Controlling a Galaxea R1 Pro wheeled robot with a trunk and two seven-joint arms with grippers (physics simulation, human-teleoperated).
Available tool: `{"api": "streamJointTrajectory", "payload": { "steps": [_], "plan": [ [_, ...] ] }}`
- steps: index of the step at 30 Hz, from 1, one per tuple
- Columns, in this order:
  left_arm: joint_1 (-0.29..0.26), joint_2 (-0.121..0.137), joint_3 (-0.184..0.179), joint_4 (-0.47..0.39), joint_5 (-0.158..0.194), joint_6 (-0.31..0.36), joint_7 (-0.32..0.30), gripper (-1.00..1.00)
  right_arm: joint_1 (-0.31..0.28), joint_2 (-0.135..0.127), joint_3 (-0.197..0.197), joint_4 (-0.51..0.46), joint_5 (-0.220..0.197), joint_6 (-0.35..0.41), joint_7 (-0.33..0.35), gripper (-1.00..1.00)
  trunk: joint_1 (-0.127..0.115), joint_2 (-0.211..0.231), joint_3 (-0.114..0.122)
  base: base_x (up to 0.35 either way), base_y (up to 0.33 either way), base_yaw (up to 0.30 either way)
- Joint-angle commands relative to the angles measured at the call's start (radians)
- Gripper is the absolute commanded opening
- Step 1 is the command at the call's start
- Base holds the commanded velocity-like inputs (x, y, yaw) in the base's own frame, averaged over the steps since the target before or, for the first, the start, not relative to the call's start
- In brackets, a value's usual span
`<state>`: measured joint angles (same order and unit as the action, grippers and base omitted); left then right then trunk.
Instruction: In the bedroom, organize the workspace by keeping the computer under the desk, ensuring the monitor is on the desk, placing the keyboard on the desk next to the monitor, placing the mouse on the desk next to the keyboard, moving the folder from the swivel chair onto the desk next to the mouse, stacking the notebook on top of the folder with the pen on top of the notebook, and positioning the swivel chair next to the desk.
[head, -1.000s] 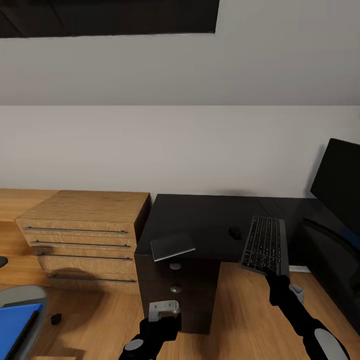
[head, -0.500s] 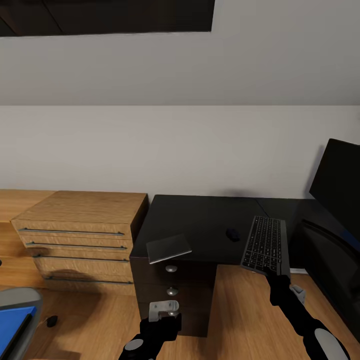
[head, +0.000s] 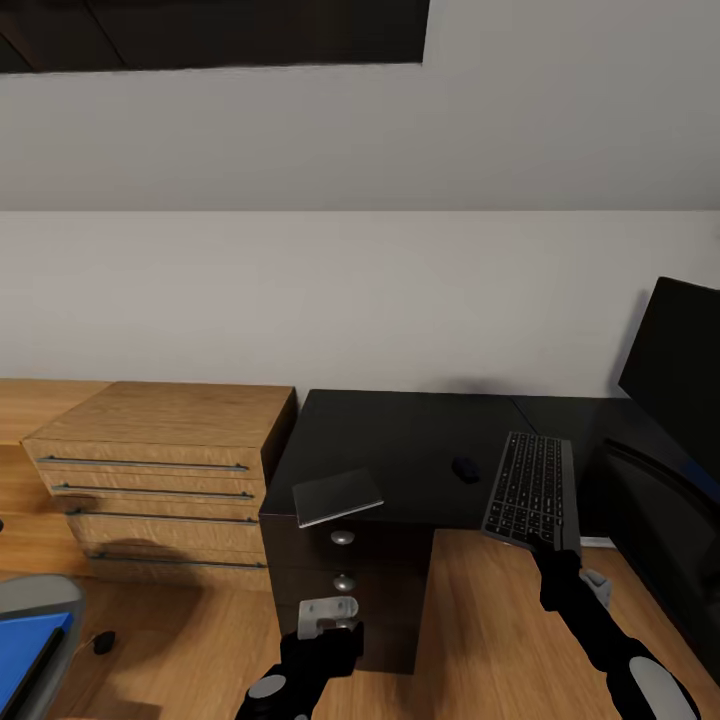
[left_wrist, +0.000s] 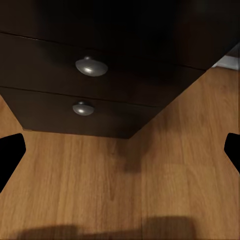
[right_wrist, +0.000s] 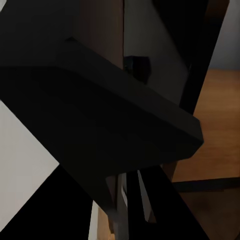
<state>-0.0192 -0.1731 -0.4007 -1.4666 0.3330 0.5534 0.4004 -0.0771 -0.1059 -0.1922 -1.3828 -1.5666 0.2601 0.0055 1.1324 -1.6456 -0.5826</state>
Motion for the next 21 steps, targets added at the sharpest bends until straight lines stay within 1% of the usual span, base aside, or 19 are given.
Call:
{"api": "streamJointTrajectory", "payload": {
  "steps": [1, 5, 19, 20, 21],
  "plan": [
    [-0.001, 0.0, -0.001, -0.005, 0.011, 0.002, 0.01, 1.0, 0.0, 0.0, -0.003, 0.051, 0.005, 0.005, -0.002, -1.0, 0.004, -0.007, -0.004, 0.0, 0.0, 0.0],
    [-0.001, 0.0, -0.002, -0.011, 0.011, 0.002, 0.01, 1.0, -0.001, 0.0, -0.003, 0.051, 0.005, 0.005, -0.015, -1.0, 0.019, -0.035, -0.017, 0.0, 0.0, 0.0],
    [-0.001, 0.0, 0.0, -0.012, 0.012, 0.003, 0.009, 1.0, -0.001, -0.001, -0.003, 0.051, 0.005, 0.006, -0.023, -1.0, 0.019, -0.035, -0.017, 0.0, 0.0, 0.0],
    [-0.001, 0.001, 0.0, -0.012, 0.012, 0.003, 0.009, 1.0, -0.001, -0.001, -0.003, 0.051, 0.005, 0.006, -0.023, 1.0, 0.019, -0.035, -0.017, 0.0, 0.0, 0.0],
    [-0.001, 0.001, 0.0, -0.012, 0.012, 0.003, 0.009, 1.0, -0.001, -0.001, -0.003, 0.051, 0.006, 0.005, -0.023, 1.0, 0.019, -0.035, -0.017, 0.0, 0.0, 0.0]
  ]
}}
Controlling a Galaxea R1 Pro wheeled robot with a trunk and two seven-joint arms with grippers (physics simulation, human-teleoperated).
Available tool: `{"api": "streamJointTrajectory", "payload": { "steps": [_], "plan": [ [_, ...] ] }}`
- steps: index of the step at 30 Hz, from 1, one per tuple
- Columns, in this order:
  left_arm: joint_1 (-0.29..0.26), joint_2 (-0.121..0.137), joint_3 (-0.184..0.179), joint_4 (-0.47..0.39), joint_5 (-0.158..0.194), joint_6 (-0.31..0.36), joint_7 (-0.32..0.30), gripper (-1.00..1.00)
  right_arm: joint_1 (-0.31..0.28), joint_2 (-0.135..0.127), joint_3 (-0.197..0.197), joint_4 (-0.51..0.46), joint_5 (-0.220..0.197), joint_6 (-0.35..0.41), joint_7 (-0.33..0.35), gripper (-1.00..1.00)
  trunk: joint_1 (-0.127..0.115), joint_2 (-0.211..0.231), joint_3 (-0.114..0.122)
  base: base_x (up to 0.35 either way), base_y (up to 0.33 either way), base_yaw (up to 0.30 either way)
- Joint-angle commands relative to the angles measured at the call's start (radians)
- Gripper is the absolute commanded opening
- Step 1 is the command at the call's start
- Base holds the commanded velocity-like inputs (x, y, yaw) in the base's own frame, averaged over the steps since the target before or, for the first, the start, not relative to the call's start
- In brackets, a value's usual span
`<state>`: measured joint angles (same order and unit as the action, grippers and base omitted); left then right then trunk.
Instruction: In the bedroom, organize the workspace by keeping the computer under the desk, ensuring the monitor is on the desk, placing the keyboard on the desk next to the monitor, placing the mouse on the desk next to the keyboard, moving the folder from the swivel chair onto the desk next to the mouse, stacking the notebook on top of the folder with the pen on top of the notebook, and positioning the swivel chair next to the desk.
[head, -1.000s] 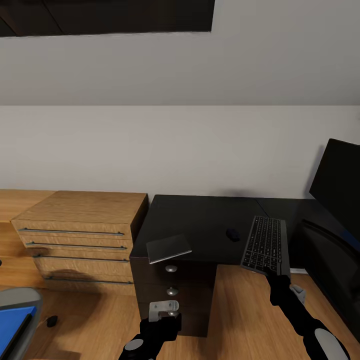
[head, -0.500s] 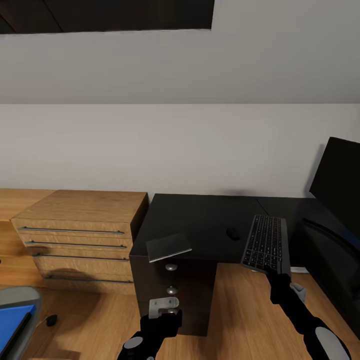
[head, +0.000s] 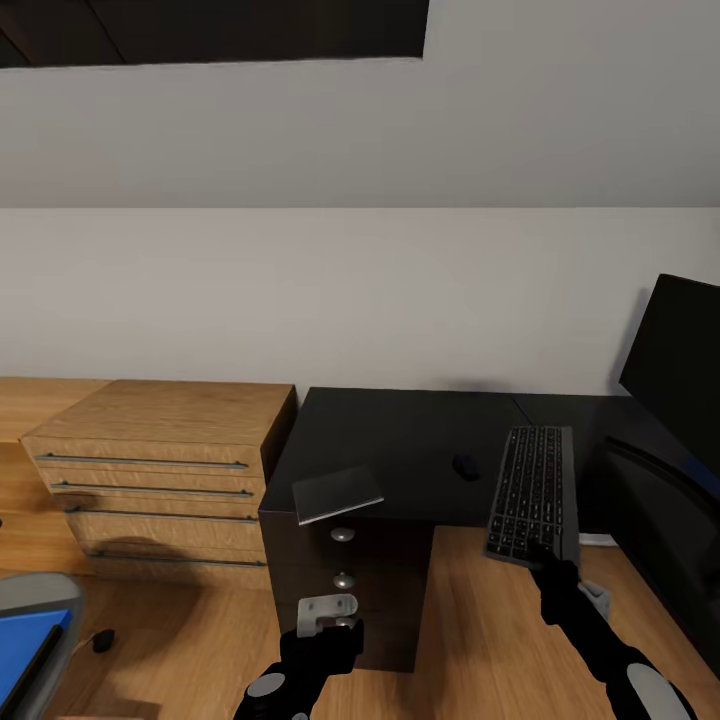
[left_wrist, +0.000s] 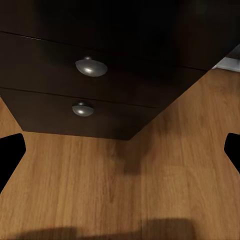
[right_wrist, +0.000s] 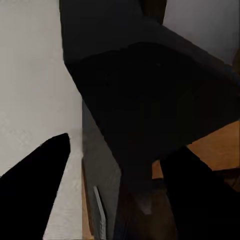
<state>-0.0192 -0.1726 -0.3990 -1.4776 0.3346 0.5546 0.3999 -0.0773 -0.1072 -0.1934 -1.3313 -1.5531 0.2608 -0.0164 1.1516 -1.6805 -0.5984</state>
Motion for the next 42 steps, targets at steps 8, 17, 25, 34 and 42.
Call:
{"api": "streamJointTrajectory", "payload": {
  "steps": [8, 17, 25, 34, 42],
  "plan": [
    [-0.001, 0.001, -0.001, -0.001, 0.011, 0.002, 0.01, 1.0, 0.0, 0.0, -0.001, 0.0, -0.007, 0.005, -0.002, 1.0, 0.0, -0.001, -0.001, 0.0, 0.0, 0.0],
    [-0.001, 0.001, 0.0, -0.001, 0.011, 0.001, 0.01, 1.0, 0.0, 0.001, -0.001, 0.0, -0.007, 0.005, -0.001, 1.0, 0.0, -0.001, -0.001, 0.0, 0.0, 0.0],
    [-0.001, 0.005, -0.001, -0.001, 0.011, -0.001, 0.01, 1.0, 0.0, 0.001, -0.001, 0.0, -0.007, 0.005, -0.001, 1.0, 0.0, -0.001, -0.001, -0.187, 0.0, 0.0],
    [-0.001, 0.005, -0.001, -0.001, 0.011, 0.0, 0.01, 1.0, 0.0, 0.001, -0.001, 0.0, -0.008, 0.005, 0.0, 1.0, 0.0, -0.001, -0.001, -0.328, 0.0, 0.0],
    [-0.001, 0.005, -0.001, -0.001, 0.011, 0.001, 0.01, 1.0, -0.001, 0.002, 0.003, 0.0, 0.001, 0.006, 0.001, 1.0, 0.0, -0.001, -0.001, -0.33, 0.0, 0.0]
  ]
}}
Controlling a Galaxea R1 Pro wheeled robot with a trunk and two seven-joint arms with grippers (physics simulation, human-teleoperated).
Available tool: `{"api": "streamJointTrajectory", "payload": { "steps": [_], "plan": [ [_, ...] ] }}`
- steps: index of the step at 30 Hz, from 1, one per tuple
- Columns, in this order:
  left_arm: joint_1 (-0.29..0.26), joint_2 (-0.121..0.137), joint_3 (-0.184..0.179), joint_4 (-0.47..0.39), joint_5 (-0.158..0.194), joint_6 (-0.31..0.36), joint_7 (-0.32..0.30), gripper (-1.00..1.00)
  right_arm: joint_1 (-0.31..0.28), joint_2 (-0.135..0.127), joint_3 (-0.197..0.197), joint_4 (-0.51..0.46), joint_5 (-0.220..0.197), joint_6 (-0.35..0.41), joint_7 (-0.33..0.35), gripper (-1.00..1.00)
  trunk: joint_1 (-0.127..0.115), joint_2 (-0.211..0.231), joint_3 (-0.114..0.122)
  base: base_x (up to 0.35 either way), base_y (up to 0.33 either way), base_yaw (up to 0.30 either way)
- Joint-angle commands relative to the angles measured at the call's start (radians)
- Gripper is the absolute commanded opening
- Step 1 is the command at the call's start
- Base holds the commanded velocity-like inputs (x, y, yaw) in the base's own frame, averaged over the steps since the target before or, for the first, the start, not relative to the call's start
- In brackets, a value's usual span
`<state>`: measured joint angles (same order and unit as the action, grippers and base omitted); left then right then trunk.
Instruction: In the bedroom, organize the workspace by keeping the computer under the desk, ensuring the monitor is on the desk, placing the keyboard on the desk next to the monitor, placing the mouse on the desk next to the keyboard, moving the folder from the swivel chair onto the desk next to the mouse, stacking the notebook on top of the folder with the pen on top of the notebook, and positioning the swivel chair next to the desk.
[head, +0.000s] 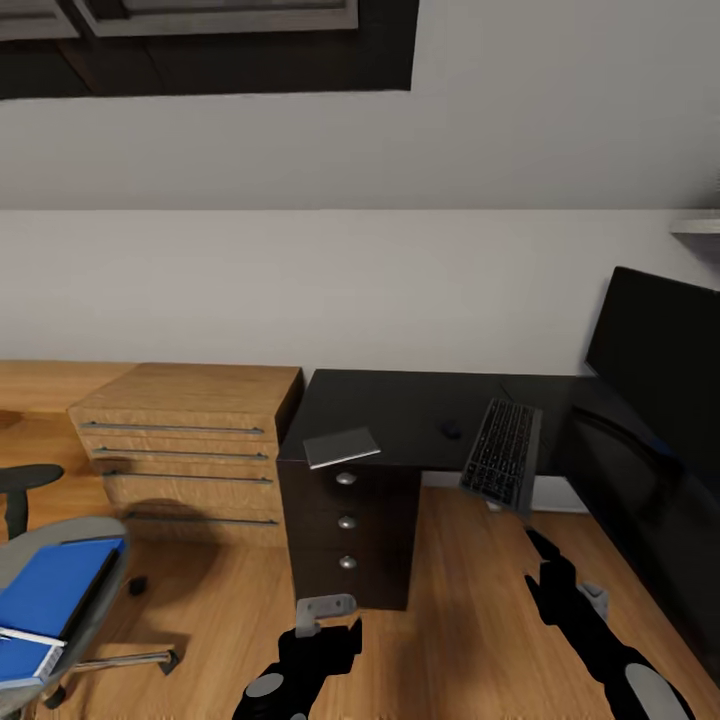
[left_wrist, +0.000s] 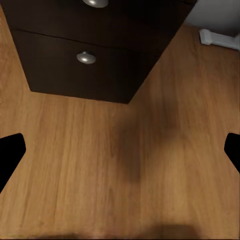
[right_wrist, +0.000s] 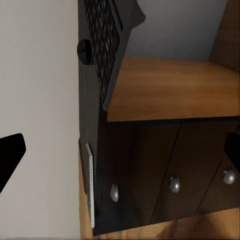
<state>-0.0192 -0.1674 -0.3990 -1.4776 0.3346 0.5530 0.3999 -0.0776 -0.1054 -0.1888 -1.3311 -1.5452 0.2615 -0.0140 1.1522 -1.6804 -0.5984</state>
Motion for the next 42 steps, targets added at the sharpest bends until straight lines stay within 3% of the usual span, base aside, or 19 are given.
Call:
{"api": "streamJointTrajectory", "payload": {
  "steps": [1, 7, 11, 19, 20, 25, 27, 30, 31, 34, 37, 40, 42],
  "plan": [
    [-0.001, 0.0, -0.001, -0.001, 0.011, 0.002, 0.01, 1.0, -0.001, 0.0, -0.001, 0.0, -0.004, 0.005, -0.001, 1.0, -0.001, -0.001, -0.001, -0.314, 0.0, 0.0],
    [-0.001, 0.0, 0.0, 0.0, 0.011, 0.002, 0.01, 1.0, 0.0, 0.003, 0.006, -0.001, 0.034, 0.005, 0.0, 1.0, -0.001, -0.001, -0.001, -0.215, 0.0, 0.0],
    [-0.001, 0.0, -0.001, 0.0, 0.009, -0.001, 0.01, 1.0, 0.0, 0.007, 0.03, -0.002, 0.091, 0.005, 0.003, 1.0, -0.001, -0.001, -0.001, -0.057, 0.0, 0.0],
    [-0.001, 0.002, 0.005, 0.002, 0.006, -0.004, 0.012, 1.0, 0.001, 0.026, 0.15, 0.006, 0.265, 0.004, 0.008, 1.0, -0.024, 0.041, 0.018, -0.011, 0.0, 0.0],
    [-0.001, 0.003, 0.006, 0.005, 0.006, -0.003, 0.014, 1.0, 0.001, 0.028, 0.183, 0.018, 0.316, 0.004, 0.008, 1.0, -0.028, 0.048, 0.021, -0.002, 0.0, 0.0],
    [-0.001, 0.003, 0.006, 0.031, 0.007, -0.004, 0.017, 1.0, 0.002, 0.031, 0.263, 0.059, 0.495, 0.004, 0.007, 1.0, -0.047, 0.083, 0.037, -0.001, 0.0, 0.0],
    [-0.001, 0.003, 0.004, 0.074, 0.006, -0.005, 0.017, 1.0, 0.004, 0.032, 0.3, 0.098, 0.656, 0.004, 0.005, 1.0, -0.054, 0.097, 0.043, 0.0, 0.0, 0.0],
    [-0.001, 0.003, 0.005, 0.1, 0.005, -0.006, 0.017, 1.0, 0.007, 0.034, 0.314, 0.134, 0.761, 0.004, 0.004, 1.0, -0.066, 0.118, 0.052, 0.0, 0.0, 0.0],
    [-0.001, 0.003, 0.006, 0.115, 0.005, -0.007, 0.017, 1.0, 0.008, 0.035, 0.319, 0.162, 0.816, 0.004, 0.004, 1.0, -0.07, 0.125, 0.055, 0.0, 0.0, 0.0],
    [-0.001, 0.007, 0.007, 0.145, 0.005, -0.012, 0.017, 1.0, 0.01, 0.036, 0.325, 0.229, 0.886, 0.003, 0.003, 1.0, -0.081, 0.146, 0.065, 0.0, 0.0, 0.0],
    [-0.001, 0.012, 0.006, 0.181, 0.003, -0.021, 0.017, 1.0, 0.011, 0.036, 0.327, 0.284, 0.915, -0.007, 0.003, 1.0, -0.093, 0.167, 0.074, 0.0, 0.0, 0.0],
    [-0.001, 0.016, 0.007, 0.252, 0.001, -0.049, 0.016, 1.0, 0.011, 0.037, 0.329, 0.358, 0.942, -0.063, 0.004, 1.0, -0.104, 0.188, 0.084, 0.0, 0.0, 0.0],
    [-0.001, 0.021, 0.007, 0.312, 0.001, -0.089, 0.015, 1.0, 0.012, 0.038, 0.329, 0.409, 0.955, -0.14, 0.005, 1.0, -0.112, 0.202, 0.09, 0.0, 0.0, 0.0]
  ]
}}
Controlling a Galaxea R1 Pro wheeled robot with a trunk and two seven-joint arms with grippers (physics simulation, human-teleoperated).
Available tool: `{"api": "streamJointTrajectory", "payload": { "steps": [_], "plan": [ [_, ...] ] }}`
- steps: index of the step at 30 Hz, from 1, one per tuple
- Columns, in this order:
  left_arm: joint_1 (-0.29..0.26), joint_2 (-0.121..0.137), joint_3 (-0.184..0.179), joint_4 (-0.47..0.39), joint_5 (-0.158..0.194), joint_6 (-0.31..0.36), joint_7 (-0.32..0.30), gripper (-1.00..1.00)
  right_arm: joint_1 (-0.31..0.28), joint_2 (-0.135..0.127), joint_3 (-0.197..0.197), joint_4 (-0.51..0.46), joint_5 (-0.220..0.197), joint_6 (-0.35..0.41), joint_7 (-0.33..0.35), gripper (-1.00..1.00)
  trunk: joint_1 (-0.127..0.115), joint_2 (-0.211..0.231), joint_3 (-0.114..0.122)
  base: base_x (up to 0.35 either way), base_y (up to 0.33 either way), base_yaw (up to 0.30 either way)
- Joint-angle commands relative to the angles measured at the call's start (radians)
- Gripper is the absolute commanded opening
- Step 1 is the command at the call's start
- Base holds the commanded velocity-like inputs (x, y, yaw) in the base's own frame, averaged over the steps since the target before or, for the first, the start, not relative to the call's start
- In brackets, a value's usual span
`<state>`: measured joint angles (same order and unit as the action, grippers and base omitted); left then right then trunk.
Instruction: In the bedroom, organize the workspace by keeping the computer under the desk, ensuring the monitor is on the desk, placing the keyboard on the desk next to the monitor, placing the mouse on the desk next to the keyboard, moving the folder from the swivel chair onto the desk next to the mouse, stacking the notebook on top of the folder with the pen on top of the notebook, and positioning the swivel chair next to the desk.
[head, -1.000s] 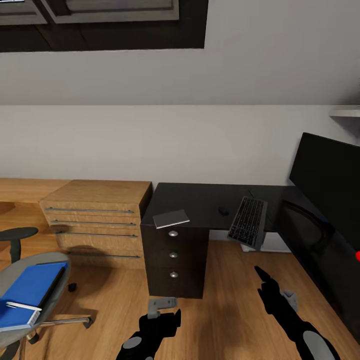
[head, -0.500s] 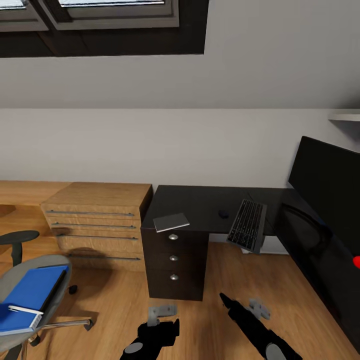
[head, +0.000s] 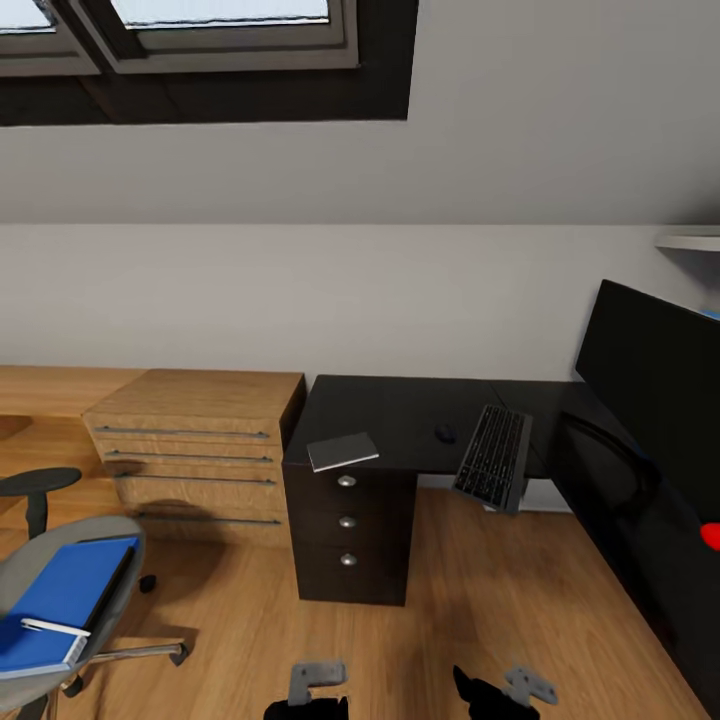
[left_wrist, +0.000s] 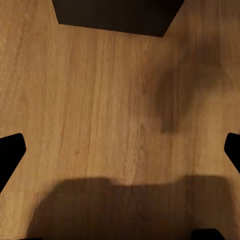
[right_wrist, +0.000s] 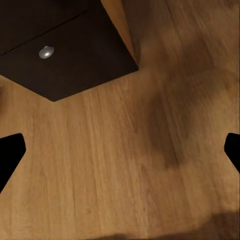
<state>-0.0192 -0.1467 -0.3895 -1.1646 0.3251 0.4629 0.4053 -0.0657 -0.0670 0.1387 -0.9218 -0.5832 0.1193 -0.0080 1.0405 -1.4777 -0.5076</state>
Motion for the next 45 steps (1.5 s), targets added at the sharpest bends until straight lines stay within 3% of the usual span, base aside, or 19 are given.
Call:
{"api": "streamJointTrajectory", "payload": {
  "steps": [1, 5, 12, 15, 21, 30, 33, 34, 37, 40, 41, 45],
  "plan": [
    [-0.001, 0.003, -0.002, 0.02, 0.011, -0.015, 0.009, 1.0, 0.0, -0.001, 0.002, 0.012, -0.005, -0.024, -0.001, 1.0, -0.004, 0.007, 0.002, 0.0, 0.0, 0.0],
    [-0.001, 0.024, -0.002, 0.14, 0.012, -0.117, 0.007, 1.0, 0.0, 0.003, 0.005, 0.061, 0.003, -0.117, 0.0, 1.0, -0.019, 0.035, 0.015, 0.0, 0.0, 0.0],
    [-0.001, 0.037, -0.004, 0.329, 0.012, -0.232, 0.001, 1.0, 0.0, 0.007, 0.046, 0.105, 0.024, -0.15, 0.004, 1.0, -0.046, 0.084, 0.037, 0.0, 0.0, 0.0],
    [-0.001, 0.038, -0.007, 0.394, 0.01, -0.304, 0.0, 1.0, 0.0, 0.008, 0.087, 0.131, 0.078, -0.163, 0.003, 1.0, -0.058, 0.105, 0.046, 0.0, 0.0, 0.0],
    [-0.001, 0.055, -0.005, 0.435, 0.013, -0.346, 0.0, 1.0, 0.0, 0.011, 0.11, 0.157, 0.136, -0.22, 0.003, 1.0, -0.069, 0.126, 0.055, 0.0, 0.0, 0.0],
    [-0.001, 0.064, -0.002, 0.474, 0.018, -0.403, 0.001, 1.0, 0.0, 0.019, 0.119, 0.166, 0.145, -0.239, 0.003, 1.0, -0.069, 0.126, 0.055, 0.0, 0.0, 0.0],
    [-0.001, 0.066, -0.002, 0.477, 0.019, -0.405, 0.001, 1.0, 0.0, 0.039, 0.119, 0.188, 0.148, -0.247, 0.002, 1.0, -0.069, 0.126, 0.055, 0.0, 0.0, 0.0],
    [-0.001, 0.067, -0.002, 0.477, 0.017, -0.406, 0.001, 1.0, 0.0, 0.053, 0.122, 0.207, 0.149, -0.293, 0.001, 1.0, -0.069, 0.126, 0.055, 0.0, 0.0, 0.0],
    [-0.001, 0.067, -0.002, 0.477, 0.017, -0.406, 0.001, 1.0, 0.0, 0.054, 0.122, 0.208, 0.149, -0.298, 0.002, 1.0, -0.069, 0.126, 0.055, 0.005, 0.011, 0.003],
    [-0.001, 0.067, -0.002, 0.477, 0.017, -0.406, 0.0, 1.0, 0.0, 0.055, 0.141, 0.211, 0.15, -0.33, -0.001, 1.0, -0.069, 0.126, 0.055, 0.123, 0.185, 0.167],
    [-0.001, 0.067, -0.002, 0.478, 0.017, -0.406, 0.0, 1.0, 0.0, 0.055, 0.195, 0.261, 0.151, -0.423, -0.004, 1.0, -0.069, 0.126, 0.055, 0.222, 0.179, 0.251],
    [-0.001, 0.067, -0.002, 0.489, 0.017, -0.408, 0.0, 1.0, 0.0, 0.055, 0.205, 0.271, 0.151, -0.442, -0.004, 1.0, -0.069, 0.126, 0.055, 0.198, 0.05, 0.077]
  ]
}}
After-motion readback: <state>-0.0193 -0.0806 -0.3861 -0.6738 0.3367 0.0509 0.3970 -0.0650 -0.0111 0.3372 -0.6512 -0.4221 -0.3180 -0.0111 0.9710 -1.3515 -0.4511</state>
